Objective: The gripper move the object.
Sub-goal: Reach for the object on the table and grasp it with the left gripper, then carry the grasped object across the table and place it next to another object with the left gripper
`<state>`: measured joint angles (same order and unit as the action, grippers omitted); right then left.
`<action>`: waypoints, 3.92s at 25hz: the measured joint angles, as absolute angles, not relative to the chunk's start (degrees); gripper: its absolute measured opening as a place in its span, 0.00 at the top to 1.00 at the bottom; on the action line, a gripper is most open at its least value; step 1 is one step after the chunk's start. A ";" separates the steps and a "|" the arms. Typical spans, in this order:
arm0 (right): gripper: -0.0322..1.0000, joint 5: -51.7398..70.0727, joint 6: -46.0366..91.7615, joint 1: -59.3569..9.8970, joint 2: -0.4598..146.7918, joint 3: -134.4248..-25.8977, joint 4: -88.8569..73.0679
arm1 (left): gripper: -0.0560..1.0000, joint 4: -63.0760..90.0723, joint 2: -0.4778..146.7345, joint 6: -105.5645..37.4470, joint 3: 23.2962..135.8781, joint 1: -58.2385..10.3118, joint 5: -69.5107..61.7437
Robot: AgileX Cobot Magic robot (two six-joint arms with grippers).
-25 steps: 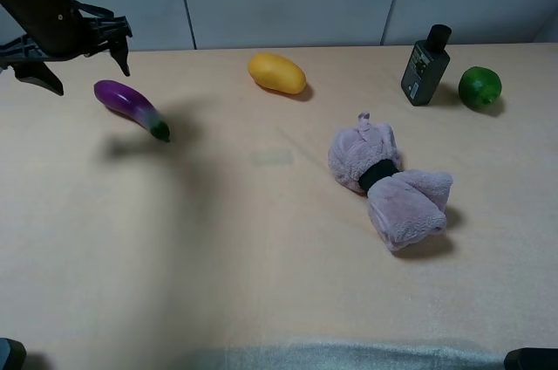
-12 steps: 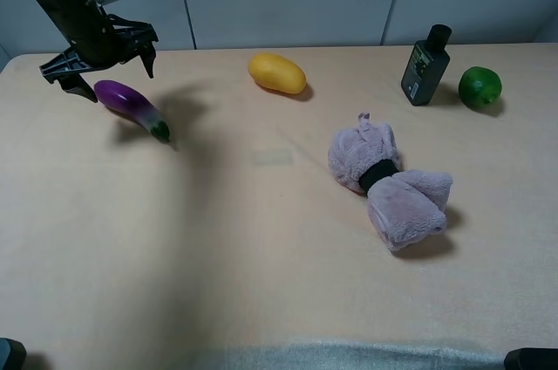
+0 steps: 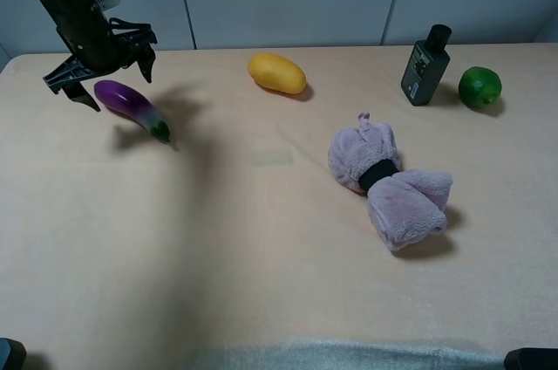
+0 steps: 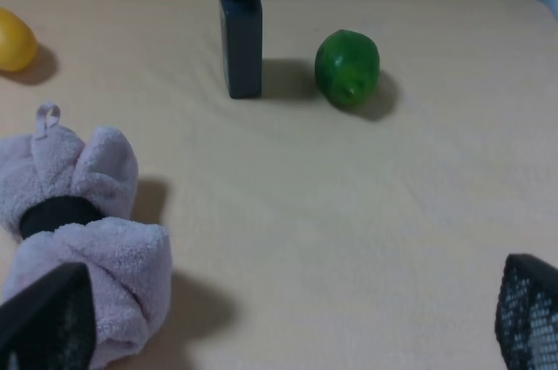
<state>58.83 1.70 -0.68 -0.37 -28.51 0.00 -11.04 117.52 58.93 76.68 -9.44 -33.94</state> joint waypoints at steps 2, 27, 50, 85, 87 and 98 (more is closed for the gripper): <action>0.30 58.83 1.70 -0.68 -0.37 -28.51 0.00 | 0.13 -12.73 117.52 61.56 76.68 -9.44 -34.20; 0.30 58.83 1.70 -0.68 -0.37 -28.51 0.00 | 0.25 -16.13 122.24 72.49 76.68 -9.44 -32.14; 0.30 58.83 1.70 -0.68 -0.37 -28.51 0.00 | 0.43 -16.18 122.24 73.59 76.68 -8.78 -31.08; 0.30 58.83 1.65 -0.68 -0.37 -28.51 0.00 | 0.44 -9.22 107.55 66.53 78.96 -12.49 -43.27; 0.30 58.83 1.65 -0.68 -0.37 -28.51 0.00 | 0.44 -9.22 106.95 66.47 79.24 -13.69 -43.70; 0.30 58.83 1.65 -0.68 -0.37 -28.51 -0.41 | 0.44 -9.15 106.12 66.43 79.35 -22.76 -44.79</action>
